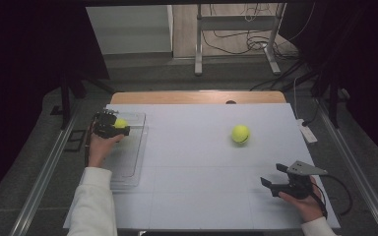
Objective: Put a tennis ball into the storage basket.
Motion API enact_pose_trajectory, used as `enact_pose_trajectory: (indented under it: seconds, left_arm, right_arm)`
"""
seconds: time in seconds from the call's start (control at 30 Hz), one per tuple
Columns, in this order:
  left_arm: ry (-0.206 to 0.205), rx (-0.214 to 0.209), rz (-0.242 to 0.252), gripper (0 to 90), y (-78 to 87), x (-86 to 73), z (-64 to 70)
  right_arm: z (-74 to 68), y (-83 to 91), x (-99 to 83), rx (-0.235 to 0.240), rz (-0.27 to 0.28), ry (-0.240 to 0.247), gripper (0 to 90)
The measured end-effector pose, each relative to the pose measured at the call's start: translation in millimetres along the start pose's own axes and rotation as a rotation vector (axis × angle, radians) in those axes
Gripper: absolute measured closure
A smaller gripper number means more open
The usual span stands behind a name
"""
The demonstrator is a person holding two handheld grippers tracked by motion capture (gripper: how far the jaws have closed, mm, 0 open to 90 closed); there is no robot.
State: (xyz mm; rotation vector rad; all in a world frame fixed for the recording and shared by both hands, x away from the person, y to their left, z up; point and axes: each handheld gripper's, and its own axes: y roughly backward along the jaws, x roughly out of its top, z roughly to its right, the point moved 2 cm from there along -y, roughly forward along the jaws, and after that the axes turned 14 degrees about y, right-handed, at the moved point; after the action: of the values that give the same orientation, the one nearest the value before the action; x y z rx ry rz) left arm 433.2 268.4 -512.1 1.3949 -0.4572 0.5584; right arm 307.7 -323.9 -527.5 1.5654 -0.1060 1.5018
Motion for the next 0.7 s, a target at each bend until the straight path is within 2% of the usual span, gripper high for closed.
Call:
enact_pose_trajectory:
  seconds: [0.53, 0.67, 0.7]
  left_arm:
    - [-0.007, 0.025, -0.014, 24.6, -3.9, -1.9, 0.4]
    - [-0.008, 0.026, 0.002, 21.3, -3.2, -1.5, 1.1]
    - [-0.014, 0.023, 0.007, 17.6, -2.2, -1.3, 1.5]
  right_arm:
    - [0.4, -0.1, -0.2, 0.003, 0.0, -0.001, 16.0]
    - [0.4, -0.2, -0.4, 0.002, -0.004, 0.001, 15.9]
    - [0.2, -0.2, -0.3, 0.001, -0.008, 0.004, 15.9]
